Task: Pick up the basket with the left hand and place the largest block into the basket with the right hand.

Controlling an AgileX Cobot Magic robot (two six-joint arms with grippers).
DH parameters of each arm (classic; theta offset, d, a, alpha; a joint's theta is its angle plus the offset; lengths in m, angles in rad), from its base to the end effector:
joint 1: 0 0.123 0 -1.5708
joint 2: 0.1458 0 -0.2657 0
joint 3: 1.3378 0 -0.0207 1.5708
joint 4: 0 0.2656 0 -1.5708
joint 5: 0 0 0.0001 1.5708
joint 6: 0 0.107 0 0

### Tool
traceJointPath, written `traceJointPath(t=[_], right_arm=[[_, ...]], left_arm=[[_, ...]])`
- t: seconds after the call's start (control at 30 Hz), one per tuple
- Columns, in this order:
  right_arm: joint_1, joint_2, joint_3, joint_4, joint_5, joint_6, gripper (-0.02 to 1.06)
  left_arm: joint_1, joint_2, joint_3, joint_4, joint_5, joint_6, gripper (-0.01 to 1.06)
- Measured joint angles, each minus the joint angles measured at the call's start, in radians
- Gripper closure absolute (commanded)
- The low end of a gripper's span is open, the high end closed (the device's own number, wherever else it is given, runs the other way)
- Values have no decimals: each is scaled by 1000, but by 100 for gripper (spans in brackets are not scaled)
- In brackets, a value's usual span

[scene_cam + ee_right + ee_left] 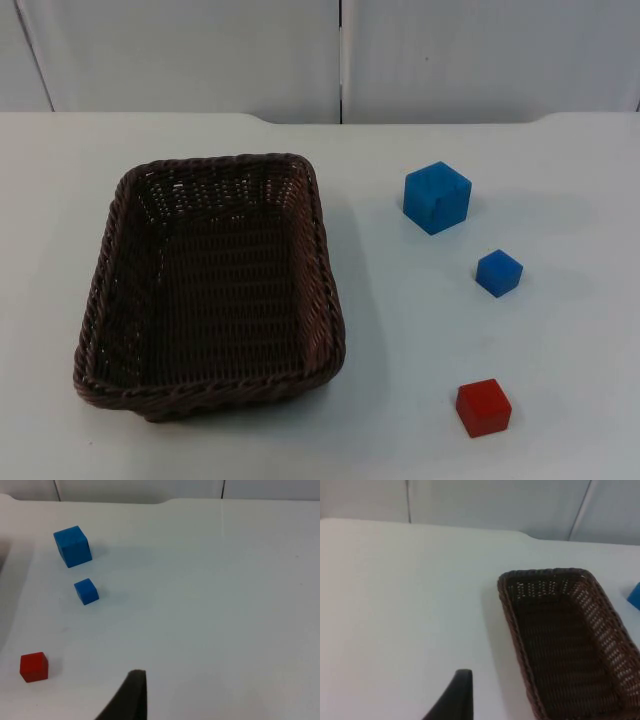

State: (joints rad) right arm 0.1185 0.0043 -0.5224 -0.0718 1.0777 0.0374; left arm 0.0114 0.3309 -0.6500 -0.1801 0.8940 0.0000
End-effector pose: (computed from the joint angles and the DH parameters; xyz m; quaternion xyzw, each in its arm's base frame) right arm 0.0395 -0.0021 0.2823 -0.0325 0.8518 0.0049 0.5229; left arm 0.0938 -0.0139 0.3199 -0.0170 0.8534 -0.0862 0.5139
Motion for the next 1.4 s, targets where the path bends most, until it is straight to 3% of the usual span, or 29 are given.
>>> traceJointPath(t=[0.33, 1.0, 1.4], right_arm=[[0, 0, 0, 0, 0, 0, -1], [0, 0, 0, 0, 0, 0, -1], [0, 0, 0, 0, 0, 0, -1]], left_arm=[[0, 129, 0, -30, -121, 0, 0], [0, 240, 0, -36, -149, 21, 0], [0, 359, 0, -38, -233, 26, 0]])
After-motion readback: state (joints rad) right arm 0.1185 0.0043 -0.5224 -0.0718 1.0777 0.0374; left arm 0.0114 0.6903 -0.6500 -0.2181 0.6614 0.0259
